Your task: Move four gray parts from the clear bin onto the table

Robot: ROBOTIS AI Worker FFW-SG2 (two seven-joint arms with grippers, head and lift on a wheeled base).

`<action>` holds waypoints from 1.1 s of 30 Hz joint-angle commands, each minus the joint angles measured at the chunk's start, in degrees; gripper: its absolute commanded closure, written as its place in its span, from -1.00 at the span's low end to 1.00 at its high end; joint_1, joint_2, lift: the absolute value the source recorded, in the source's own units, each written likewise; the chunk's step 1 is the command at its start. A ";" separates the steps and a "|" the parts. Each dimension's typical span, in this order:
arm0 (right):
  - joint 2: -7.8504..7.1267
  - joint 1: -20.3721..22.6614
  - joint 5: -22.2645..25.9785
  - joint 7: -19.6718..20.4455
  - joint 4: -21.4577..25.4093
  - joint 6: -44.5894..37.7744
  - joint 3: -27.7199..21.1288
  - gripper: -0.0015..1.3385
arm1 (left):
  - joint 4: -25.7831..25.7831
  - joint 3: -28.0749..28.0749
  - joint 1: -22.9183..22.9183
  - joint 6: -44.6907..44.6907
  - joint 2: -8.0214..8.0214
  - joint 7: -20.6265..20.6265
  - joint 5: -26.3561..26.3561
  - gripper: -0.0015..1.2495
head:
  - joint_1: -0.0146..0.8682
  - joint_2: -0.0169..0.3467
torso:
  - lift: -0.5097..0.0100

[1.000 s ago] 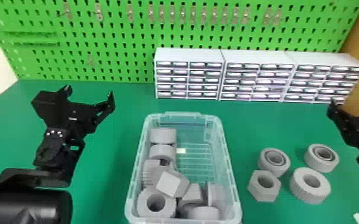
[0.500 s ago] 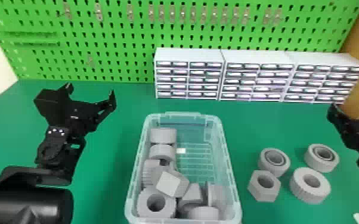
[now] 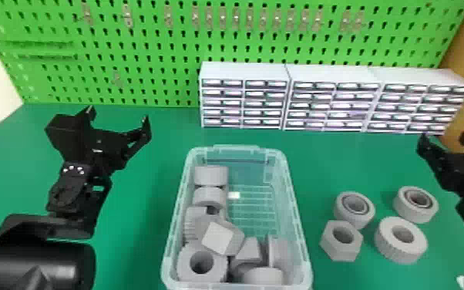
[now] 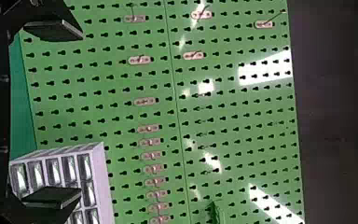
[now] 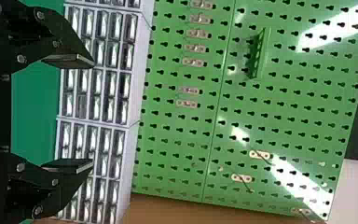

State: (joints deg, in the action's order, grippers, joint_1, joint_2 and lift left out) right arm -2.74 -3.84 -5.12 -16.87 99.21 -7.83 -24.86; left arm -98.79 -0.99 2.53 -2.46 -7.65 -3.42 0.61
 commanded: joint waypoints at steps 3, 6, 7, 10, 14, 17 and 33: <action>-0.07 0.15 0.02 0.00 -0.07 -0.08 -0.10 -0.24 | 0.00 -0.16 -0.16 0.00 0.00 0.00 0.00 -0.82 | 0.57 -0.72 | 0.77; -0.07 0.06 0.02 0.00 -0.16 -0.08 -0.02 -0.24 | 0.00 -0.24 -0.25 0.00 0.00 0.00 0.09 -0.82 | 0.57 -0.72 | 0.77; -0.07 -0.02 0.02 0.00 -0.16 -0.08 0.07 -0.24 | 0.00 -0.16 -0.42 0.09 0.00 0.00 0.09 -0.82 | 0.57 -0.72 | 0.77; -0.16 -0.20 0.02 0.00 -0.16 -0.08 0.34 -0.24 | -0.09 0.02 -0.77 0.09 0.00 0.00 0.35 -0.82 | 0.57 -0.72 | 0.77; -0.25 -0.20 0.11 0.00 -0.16 -0.08 0.42 -0.24 | -0.26 0.20 -1.04 0.00 0.00 0.00 0.35 -0.82 | 0.57 -0.72 | 0.77; -0.16 -0.02 0.11 0.00 -0.16 -0.08 0.16 -0.24 | -0.35 0.55 -1.21 0.09 0.00 0.00 0.35 -0.82 | 0.57 -0.72 | 0.77; 0.54 -0.02 0.02 0.00 0.10 -0.08 -0.10 -0.24 | -0.35 0.20 -1.04 0.09 0.09 0.00 0.53 -0.82 | 0.57 -0.72 | 0.77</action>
State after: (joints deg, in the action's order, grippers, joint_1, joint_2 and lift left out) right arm -2.22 -3.75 -5.11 -16.87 99.23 -7.91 -25.11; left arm -99.14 -0.77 1.49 -2.40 -7.58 -3.42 1.13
